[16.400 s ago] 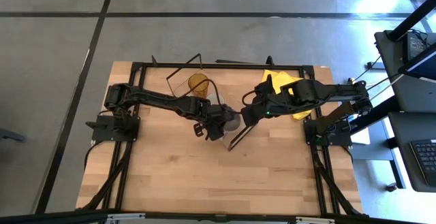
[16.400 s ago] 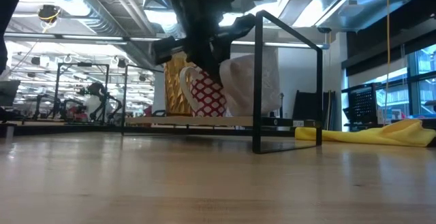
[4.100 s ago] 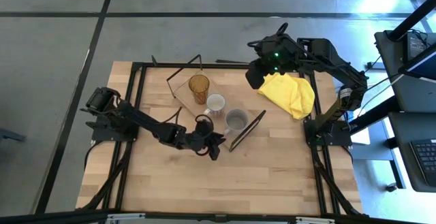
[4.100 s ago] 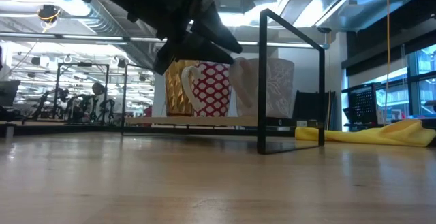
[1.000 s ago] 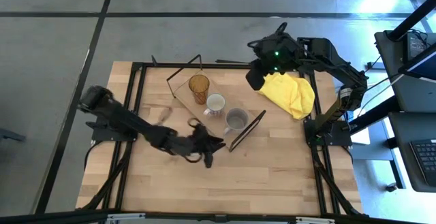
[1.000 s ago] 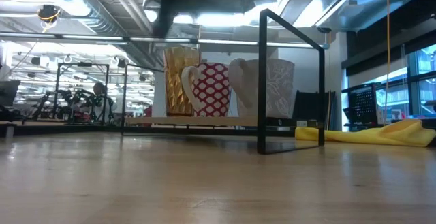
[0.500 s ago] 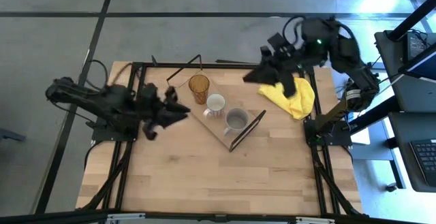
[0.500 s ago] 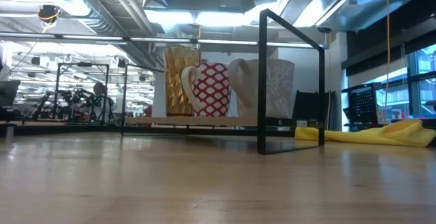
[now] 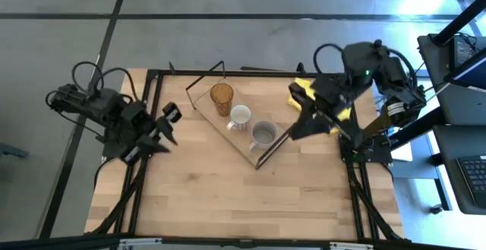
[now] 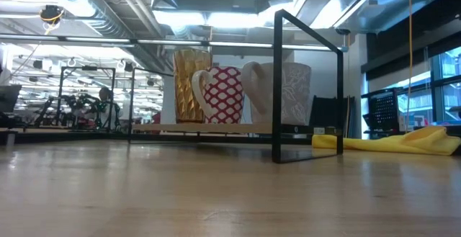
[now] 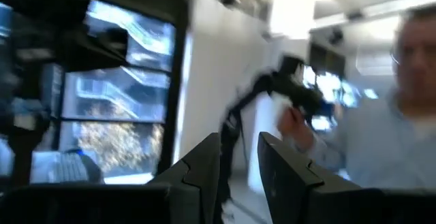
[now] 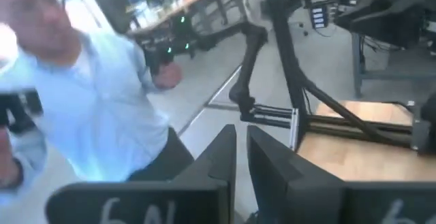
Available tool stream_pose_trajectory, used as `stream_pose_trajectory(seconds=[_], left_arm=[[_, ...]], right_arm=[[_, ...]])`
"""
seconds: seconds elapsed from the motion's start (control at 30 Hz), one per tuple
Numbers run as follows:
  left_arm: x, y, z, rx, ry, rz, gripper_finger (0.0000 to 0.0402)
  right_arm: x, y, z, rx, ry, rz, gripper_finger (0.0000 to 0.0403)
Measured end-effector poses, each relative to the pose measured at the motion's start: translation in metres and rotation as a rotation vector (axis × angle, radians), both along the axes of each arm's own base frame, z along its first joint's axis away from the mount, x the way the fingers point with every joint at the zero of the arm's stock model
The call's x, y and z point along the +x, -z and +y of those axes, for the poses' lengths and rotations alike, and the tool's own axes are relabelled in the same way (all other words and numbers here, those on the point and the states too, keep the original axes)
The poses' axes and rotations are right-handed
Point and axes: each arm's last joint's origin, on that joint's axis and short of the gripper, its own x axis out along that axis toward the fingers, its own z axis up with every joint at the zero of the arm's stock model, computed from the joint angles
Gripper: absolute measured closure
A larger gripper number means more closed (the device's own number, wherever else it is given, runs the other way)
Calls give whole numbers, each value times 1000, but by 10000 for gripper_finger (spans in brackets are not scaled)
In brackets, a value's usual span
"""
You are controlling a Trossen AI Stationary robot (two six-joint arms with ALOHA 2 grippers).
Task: Stack small to large cups/mugs on shelf
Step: Return to Home Position
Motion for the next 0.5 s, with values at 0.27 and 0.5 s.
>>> stream_pose_trajectory(seconds=[0.27, 0.5], left_arm=[[-5, 32, 21, 135, -128, 84, 305], [-60, 64, 56, 160, -275, 6, 305]], right_arm=[[-17, 29, -15, -310, 85, 184, 363], [-65, 12, -71, -260, 20, 17, 364]])
